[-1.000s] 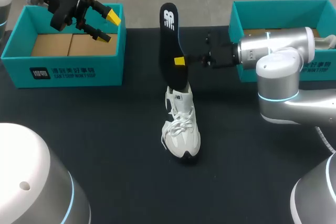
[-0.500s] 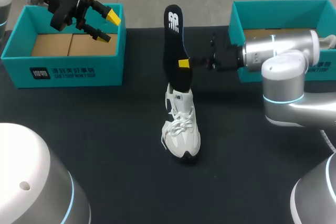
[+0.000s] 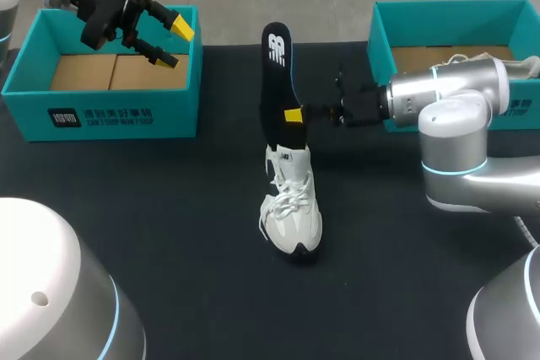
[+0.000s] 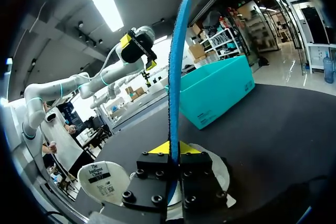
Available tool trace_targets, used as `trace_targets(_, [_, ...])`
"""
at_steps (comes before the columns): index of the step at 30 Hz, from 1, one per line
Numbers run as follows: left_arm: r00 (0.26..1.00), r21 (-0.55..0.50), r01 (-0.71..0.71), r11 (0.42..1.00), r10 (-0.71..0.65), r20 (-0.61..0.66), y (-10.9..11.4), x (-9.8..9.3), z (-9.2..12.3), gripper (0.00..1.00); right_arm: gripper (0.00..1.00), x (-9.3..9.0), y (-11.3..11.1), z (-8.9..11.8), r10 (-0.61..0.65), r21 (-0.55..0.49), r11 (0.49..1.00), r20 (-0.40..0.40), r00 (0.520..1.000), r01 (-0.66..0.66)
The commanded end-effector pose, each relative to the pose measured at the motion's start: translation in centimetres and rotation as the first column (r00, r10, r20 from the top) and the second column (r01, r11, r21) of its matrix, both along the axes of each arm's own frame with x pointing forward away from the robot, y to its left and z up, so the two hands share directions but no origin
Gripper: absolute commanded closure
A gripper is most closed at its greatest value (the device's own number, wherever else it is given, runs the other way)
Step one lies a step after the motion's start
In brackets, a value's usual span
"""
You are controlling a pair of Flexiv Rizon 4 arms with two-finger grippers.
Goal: Take the shoe out of the shoebox, open the shoe tongue, remove and reinsert the insole, then place the shoe into the shoebox
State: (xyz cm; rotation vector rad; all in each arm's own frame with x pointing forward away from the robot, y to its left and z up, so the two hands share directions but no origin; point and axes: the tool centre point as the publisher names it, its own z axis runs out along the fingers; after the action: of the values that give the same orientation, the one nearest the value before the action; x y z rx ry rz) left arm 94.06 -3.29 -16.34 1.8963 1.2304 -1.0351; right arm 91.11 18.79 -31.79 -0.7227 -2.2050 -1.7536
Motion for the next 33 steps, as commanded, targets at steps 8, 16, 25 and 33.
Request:
trace_targets(8, [1.000,0.002,0.002,1.000,-0.002,0.001,0.0,0.0,0.0,0.00,1.00,-1.6,-0.1,-1.4,-0.013,0.005,1.000,-0.011,1.000,0.013])
trace_targets(16, [1.000,0.002,0.002,1.000,-0.002,0.001,0.0,0.0,0.0,0.00,1.00,-2.6,-0.3,-2.6,-0.026,-0.006,1.000,-0.046,0.999,0.026])
trace_targets(25, [1.000,0.002,0.002,1.000,-0.002,0.001,0.0,0.0,0.0,0.00,1.00,-4.1,0.0,-3.6,-0.028,-0.014,1.000,-0.091,0.995,0.027])
trace_targets(33, [1.000,0.002,0.002,1.000,-0.002,0.001,0.0,0.0,0.0,0.00,0.58,-3.6,-0.2,-2.9,-0.033,-0.015,0.999,-0.083,0.996,0.031])
